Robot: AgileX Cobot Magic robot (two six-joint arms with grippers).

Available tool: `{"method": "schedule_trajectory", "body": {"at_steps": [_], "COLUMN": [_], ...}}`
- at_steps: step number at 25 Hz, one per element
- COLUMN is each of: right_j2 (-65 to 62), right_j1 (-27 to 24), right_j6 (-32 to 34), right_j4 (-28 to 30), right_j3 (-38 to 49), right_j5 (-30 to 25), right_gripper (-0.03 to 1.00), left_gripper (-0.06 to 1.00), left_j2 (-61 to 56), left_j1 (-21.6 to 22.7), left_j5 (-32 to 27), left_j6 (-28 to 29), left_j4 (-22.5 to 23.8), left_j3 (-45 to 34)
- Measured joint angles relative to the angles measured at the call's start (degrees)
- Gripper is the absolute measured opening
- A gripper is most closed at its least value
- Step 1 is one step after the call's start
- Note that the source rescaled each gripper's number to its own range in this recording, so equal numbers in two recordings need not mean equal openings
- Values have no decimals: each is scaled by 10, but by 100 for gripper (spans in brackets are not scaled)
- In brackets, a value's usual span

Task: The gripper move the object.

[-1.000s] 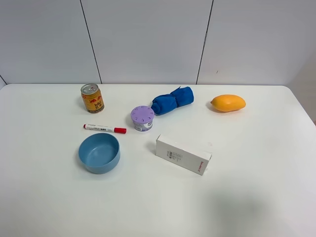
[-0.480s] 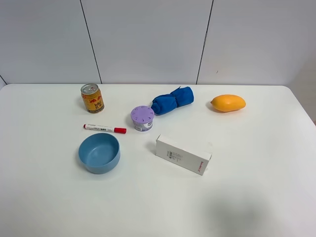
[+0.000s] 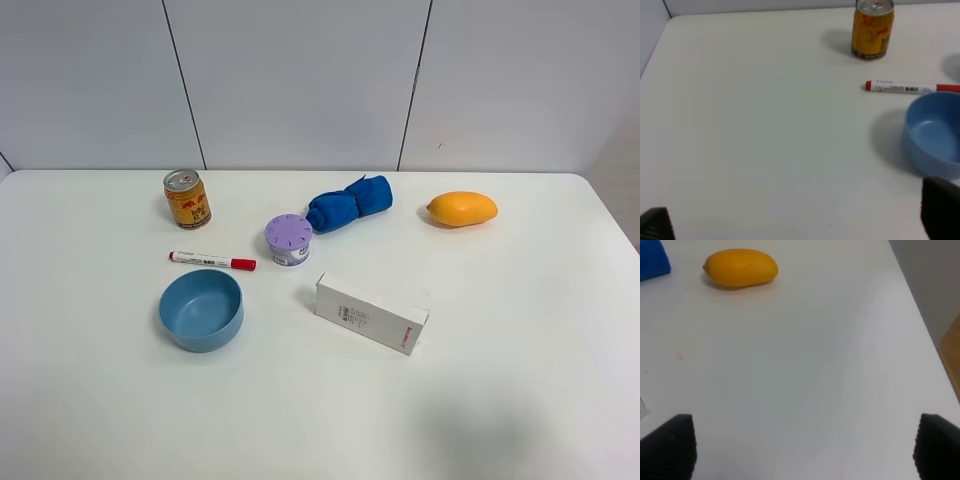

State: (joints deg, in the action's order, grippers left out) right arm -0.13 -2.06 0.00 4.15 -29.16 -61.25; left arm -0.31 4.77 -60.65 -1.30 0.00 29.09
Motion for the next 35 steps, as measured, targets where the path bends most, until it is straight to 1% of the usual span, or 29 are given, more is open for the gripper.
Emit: {"method": "schedule_trajectory", "body": {"at_steps": [35], "right_j2": [0], "right_j1": [0], "right_j6": [0], "right_j4": [0], "right_j3": [0], "right_j5": [0], "right_gripper": [85], "left_gripper": [100], "left_j2": [0], "left_j1": [0], "left_j5": [0], "left_j6": [0], "left_j4": [0], "left_j3": [0]}}
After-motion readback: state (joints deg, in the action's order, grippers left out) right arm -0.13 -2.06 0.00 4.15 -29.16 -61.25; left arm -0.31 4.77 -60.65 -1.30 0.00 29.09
